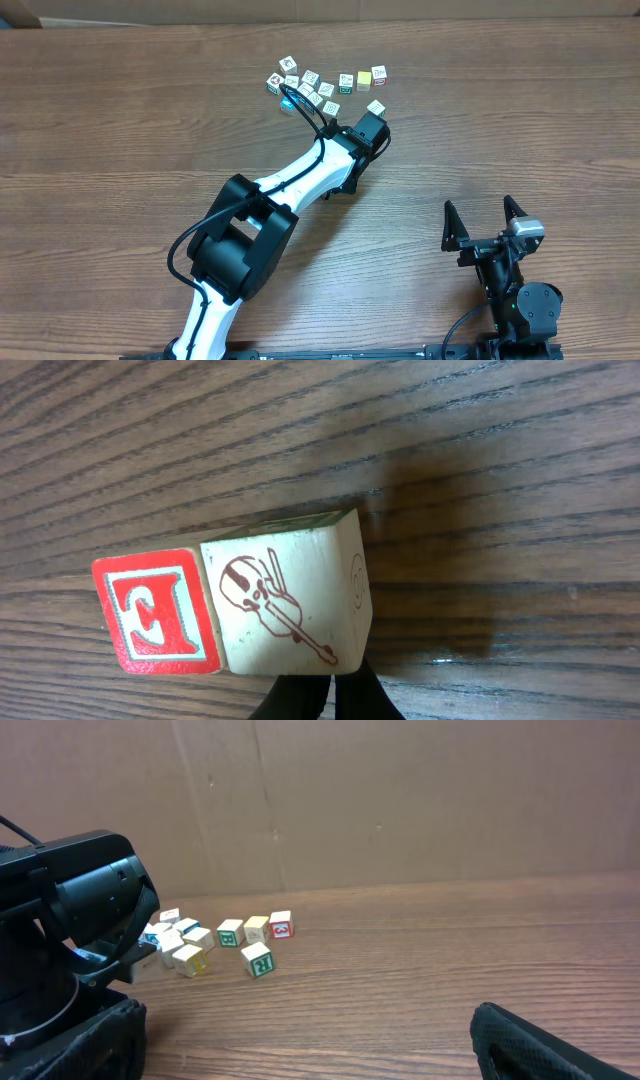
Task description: Form a horizontal line
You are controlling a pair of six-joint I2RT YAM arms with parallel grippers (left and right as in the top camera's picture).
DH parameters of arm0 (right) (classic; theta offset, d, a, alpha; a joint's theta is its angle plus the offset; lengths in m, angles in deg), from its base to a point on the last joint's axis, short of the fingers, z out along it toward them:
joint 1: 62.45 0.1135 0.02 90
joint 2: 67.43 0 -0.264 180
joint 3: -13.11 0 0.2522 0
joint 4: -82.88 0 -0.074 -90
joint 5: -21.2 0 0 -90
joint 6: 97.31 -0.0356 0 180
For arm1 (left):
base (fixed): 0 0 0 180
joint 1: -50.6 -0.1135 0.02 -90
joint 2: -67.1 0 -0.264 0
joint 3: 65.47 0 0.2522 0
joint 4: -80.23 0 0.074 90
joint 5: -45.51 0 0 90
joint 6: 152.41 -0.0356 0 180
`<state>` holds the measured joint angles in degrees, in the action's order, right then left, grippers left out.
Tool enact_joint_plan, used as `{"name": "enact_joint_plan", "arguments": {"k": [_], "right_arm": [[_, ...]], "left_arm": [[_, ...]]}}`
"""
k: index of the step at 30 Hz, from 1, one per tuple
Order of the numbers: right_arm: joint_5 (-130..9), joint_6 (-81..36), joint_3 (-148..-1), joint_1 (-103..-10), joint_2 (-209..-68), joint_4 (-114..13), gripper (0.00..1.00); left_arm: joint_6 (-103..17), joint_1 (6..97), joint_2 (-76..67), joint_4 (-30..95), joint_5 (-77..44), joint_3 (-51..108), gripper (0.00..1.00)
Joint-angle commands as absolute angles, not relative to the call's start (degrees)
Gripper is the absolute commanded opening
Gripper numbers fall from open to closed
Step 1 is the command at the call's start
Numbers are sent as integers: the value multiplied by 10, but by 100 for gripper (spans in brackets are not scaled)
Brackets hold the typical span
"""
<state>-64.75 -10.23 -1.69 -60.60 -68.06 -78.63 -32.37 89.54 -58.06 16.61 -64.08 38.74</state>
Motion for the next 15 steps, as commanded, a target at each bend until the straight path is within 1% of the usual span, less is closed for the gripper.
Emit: {"name": "enact_joint_plan", "arguments": {"k": [1, 11, 15], "right_arm": [[-653, -98, -11, -609, -676, -788, 100], [-653, -98, -11, -609, -676, -788, 100], [-653, -98, -11, -609, -676, -788, 100]], "left_arm": [[-311, 891, -588, 164, -643, 379, 4], [-311, 891, -588, 151, -639, 379, 4], [-311, 892, -588, 139, -592, 379, 4]]}}
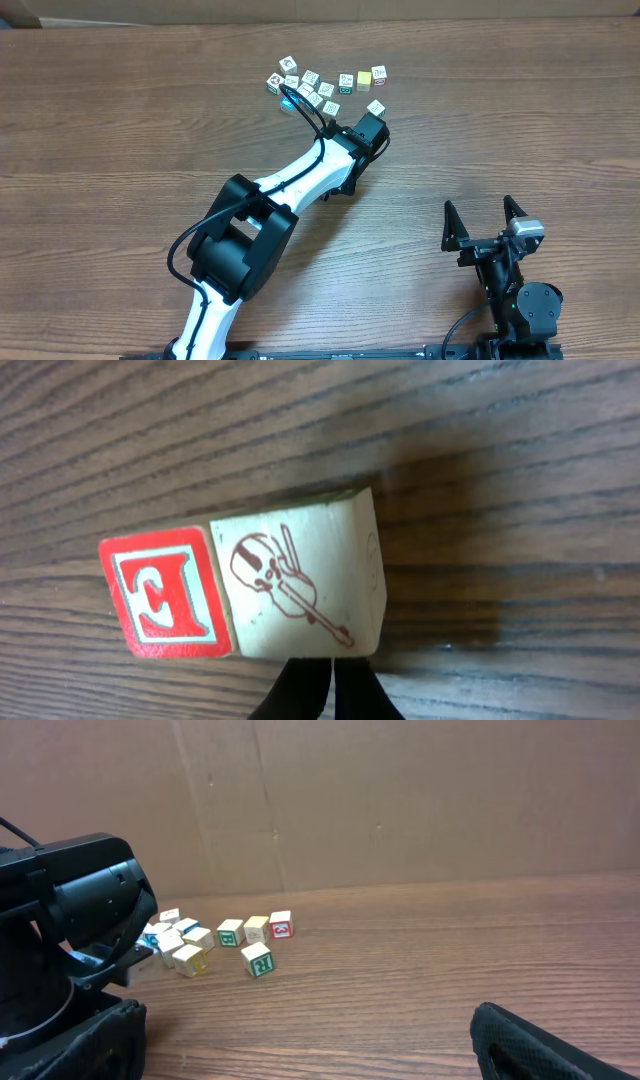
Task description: Form a horizontal line
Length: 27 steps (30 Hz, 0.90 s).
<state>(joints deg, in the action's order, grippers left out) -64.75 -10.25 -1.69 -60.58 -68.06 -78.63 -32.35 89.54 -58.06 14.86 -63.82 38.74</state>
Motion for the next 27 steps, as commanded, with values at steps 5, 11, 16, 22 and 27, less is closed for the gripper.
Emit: {"name": "enact_joint_plan", "arguments": {"k": [5, 11, 16, 22, 27], "right_arm": [[-653, -98, -11, -609, -676, -788, 100], [-653, -98, -11, -609, -676, -788, 100], [-653, -98, -11, -609, -676, -788, 100], [-653, -98, -11, -609, -676, -788, 100], [-653, -98, -11, -609, -676, -788, 100]], "left_arm": [[-311, 892, -588, 139, -537, 385, 4], [-316, 893, -588, 143, -485, 412, 4], [-316, 893, -588, 162, -476, 440, 4], [-311, 892, -588, 227, -494, 445, 4], [-260, 892, -588, 245, -546, 445, 4]]}}
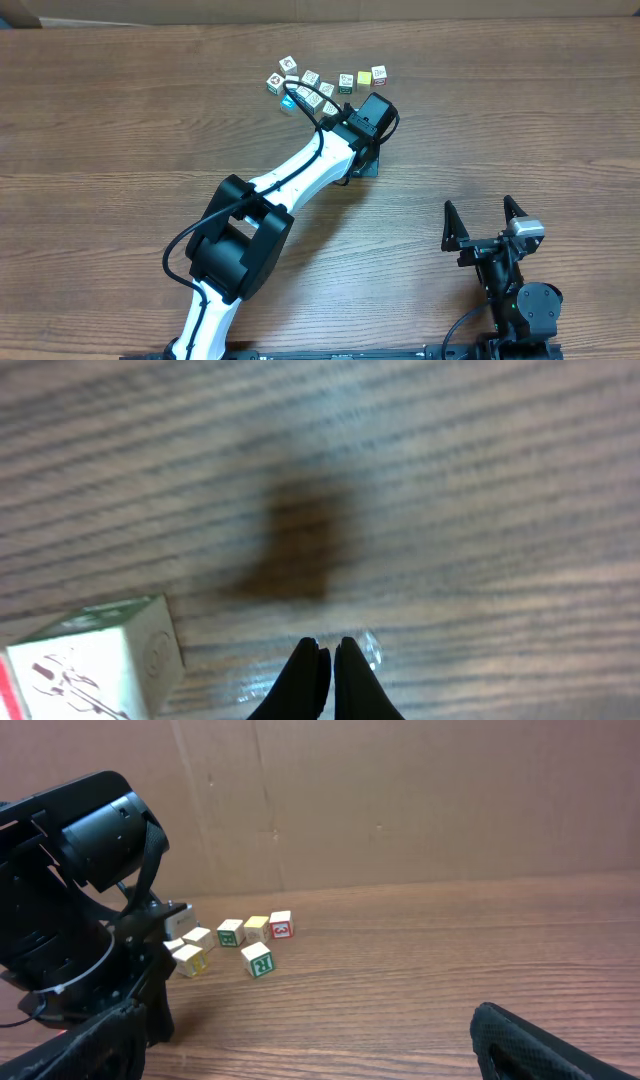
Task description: Form a horizontal line
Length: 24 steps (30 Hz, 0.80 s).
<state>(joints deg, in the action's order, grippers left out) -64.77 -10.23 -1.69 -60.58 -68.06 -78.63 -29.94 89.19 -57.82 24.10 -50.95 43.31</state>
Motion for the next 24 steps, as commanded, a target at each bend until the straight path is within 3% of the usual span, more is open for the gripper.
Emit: {"name": "enact_joint_plan", "arguments": {"k": [1, 24], "right_arm": [[-653, -98, -11, -609, -676, -788, 100], [-653, -98, -11, -609, -676, -788, 100]], "left_arm": [[-254, 892, -588, 246, -551, 445, 4], [-221, 892, -592, 238, -644, 432, 4]]}}
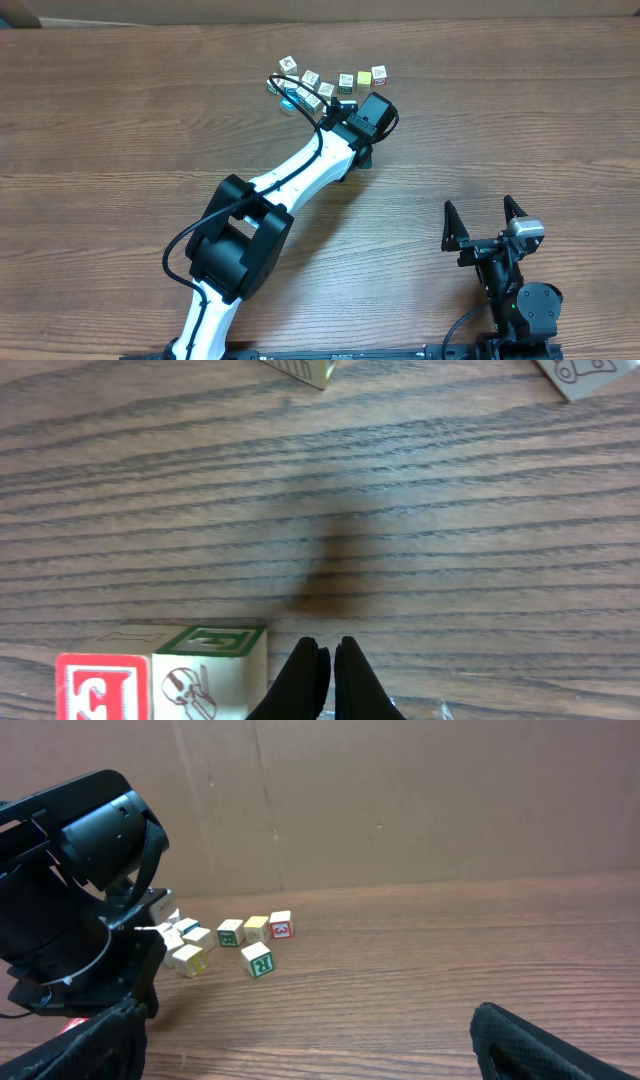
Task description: Form a horizontal line
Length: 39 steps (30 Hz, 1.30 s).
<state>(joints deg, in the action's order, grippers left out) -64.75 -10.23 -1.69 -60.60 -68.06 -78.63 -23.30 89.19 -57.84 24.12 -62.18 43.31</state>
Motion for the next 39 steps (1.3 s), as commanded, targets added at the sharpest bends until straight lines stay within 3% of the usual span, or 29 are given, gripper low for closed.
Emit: {"name": "enact_joint_plan", "arguments": {"k": [1, 39], "right_arm": [[-653, -98, -11, -609, -676, -788, 100], [-653, -98, -11, -609, -676, -788, 100]], "left_arm": [[-221, 892, -592, 238, -644, 432, 4], [-221, 891, -592, 204, -674, 432, 4]]}}
